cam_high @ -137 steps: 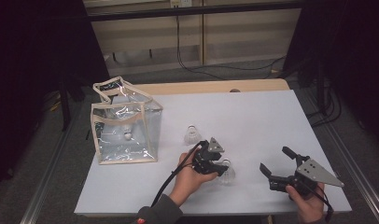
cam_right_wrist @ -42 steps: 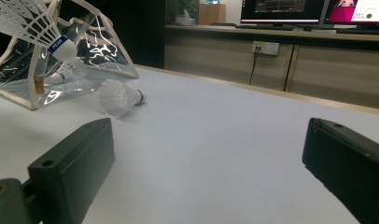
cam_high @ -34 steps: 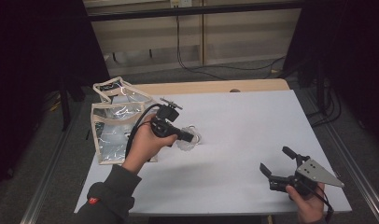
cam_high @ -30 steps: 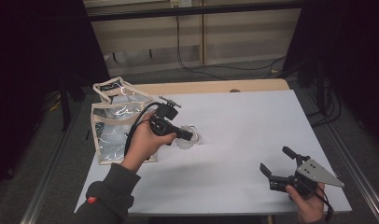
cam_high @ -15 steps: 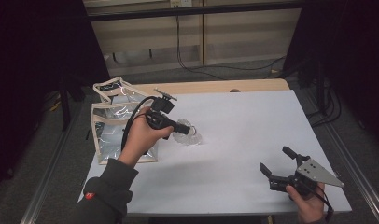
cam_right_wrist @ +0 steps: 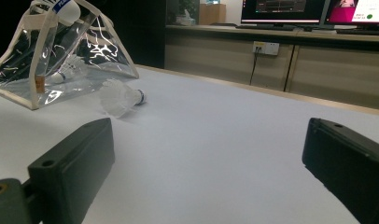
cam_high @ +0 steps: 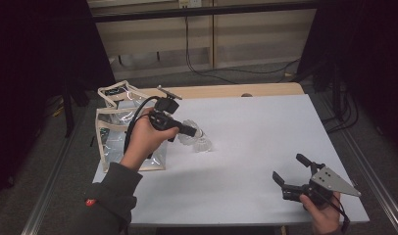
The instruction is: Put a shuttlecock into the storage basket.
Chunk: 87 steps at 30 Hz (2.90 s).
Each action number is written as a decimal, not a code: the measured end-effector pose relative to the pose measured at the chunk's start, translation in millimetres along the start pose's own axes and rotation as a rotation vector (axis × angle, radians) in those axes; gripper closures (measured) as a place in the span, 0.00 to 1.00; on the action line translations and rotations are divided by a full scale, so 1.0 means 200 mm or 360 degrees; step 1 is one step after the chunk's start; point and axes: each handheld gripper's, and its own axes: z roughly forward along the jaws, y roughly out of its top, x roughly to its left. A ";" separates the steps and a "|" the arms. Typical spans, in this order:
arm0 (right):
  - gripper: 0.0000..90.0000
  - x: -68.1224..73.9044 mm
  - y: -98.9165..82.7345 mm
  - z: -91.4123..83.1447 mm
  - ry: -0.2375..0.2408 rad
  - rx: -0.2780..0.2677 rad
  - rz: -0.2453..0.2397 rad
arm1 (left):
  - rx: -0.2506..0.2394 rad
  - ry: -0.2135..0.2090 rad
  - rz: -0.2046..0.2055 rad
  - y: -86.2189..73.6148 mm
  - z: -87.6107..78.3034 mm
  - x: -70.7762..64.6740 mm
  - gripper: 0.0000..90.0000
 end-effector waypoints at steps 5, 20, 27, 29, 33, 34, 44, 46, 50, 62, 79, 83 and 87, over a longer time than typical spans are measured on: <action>0.02 0.00 0.00 0.00 -0.0001 -0.0003 0.0002 | -0.0013 -0.0001 -0.0006 0.02 -0.02 0.00 0.93; 0.03 0.00 0.00 0.00 -0.0001 -0.0003 0.0005 | -0.0054 0.0007 -0.0033 0.07 -0.06 0.01 0.93; 0.03 0.00 0.00 0.00 0.0005 -0.0002 0.0001 | -0.0064 0.0018 -0.0040 0.09 -0.08 0.02 0.93; 0.03 0.00 0.00 0.00 0.0003 -0.0004 0.0003 | -0.0074 0.0023 -0.0041 0.09 -0.09 0.02 0.93; 0.03 0.00 0.00 0.00 0.0001 -0.0005 0.0003 | -0.0077 0.0030 -0.0046 0.10 -0.10 0.03 0.93; 0.03 0.00 0.00 0.00 0.0001 -0.0005 0.0004 | -0.0076 0.0028 -0.0046 0.10 -0.10 0.03 0.93; 0.02 0.00 0.00 0.00 0.0000 -0.0007 0.0004 | -0.0083 0.0059 -0.0061 0.12 -0.13 0.04 0.93; 0.03 0.00 0.00 0.00 -0.0001 -0.0005 0.0004 | -0.0087 0.0061 -0.0069 0.13 -0.14 0.04 0.93; 0.03 0.00 0.00 0.00 -0.0001 -0.0004 0.0003 | -0.0099 0.0068 -0.0074 0.13 -0.15 0.05 0.93; 0.03 0.00 0.00 0.00 0.0001 -0.0007 0.0003 | -0.0127 0.0103 -0.0113 0.14 -0.19 0.09 0.93; 0.02 0.00 0.00 0.00 -0.0001 -0.0010 0.0003 | -0.0181 0.0155 -0.0183 0.14 -0.27 0.15 0.93; 0.03 0.00 0.00 0.00 -0.0001 -0.0008 0.0003 | -0.0189 0.0169 -0.0196 0.15 -0.29 0.16 0.93; 0.02 0.00 0.00 0.00 -0.0001 -0.0011 0.0003 | -0.0192 0.0189 -0.0210 0.14 -0.30 0.18 0.93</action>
